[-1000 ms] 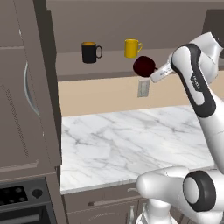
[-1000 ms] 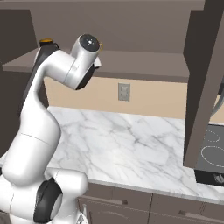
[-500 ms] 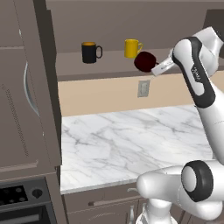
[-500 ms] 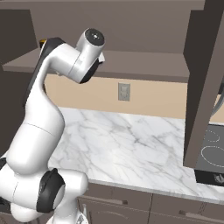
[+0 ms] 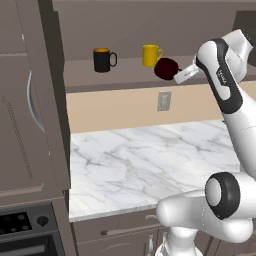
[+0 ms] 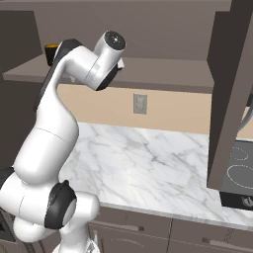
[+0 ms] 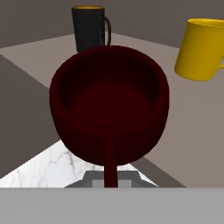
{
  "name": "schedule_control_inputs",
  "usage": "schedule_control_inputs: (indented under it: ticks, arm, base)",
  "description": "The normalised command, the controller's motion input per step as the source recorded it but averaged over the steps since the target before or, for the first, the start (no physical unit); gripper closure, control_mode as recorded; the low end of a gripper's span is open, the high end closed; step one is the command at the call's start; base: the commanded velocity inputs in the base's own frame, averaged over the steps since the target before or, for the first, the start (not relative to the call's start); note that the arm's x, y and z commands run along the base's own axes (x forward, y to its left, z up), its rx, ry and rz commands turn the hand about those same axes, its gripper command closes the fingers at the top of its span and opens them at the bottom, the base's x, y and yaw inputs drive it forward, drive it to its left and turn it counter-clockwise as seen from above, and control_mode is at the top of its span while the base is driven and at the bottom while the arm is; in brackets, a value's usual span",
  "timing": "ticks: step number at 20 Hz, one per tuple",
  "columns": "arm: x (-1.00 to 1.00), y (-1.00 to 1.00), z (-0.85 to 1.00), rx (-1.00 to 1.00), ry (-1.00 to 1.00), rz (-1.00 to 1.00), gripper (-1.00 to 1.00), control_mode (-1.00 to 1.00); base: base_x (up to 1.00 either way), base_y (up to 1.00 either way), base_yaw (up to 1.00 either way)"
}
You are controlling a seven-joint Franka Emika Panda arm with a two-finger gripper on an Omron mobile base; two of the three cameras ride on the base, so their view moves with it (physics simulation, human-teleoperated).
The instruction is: Pick the mug on the counter and place it in the cabinet with the handle facing the right, like the mugs already inside.
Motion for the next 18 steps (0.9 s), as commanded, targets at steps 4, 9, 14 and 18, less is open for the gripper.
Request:
schedule_control_inputs:
  ticks: [4, 9, 14, 18]
  arm:
    - [0.32, -0.1, 0.0, 0.0, 0.0, 0.01, 1.0, -1.0]
    - [0.3, -0.01, 0.0, 0.01, 0.0, 0.05, 1.0, -1.0]
    - [0.29, 0.0, 0.0, 0.0, 0.0, 0.05, 1.0, -1.0]
    - [0.14, 0.0, 0.0, 0.0, 0.0, 0.05, 1.0, -1.0]
  base:
    - [0.0, 0.0, 0.0]
    - [0.0, 0.0, 0.0]
    - [0.0, 0.0, 0.0]
    - [0.0, 0.0, 0.0]
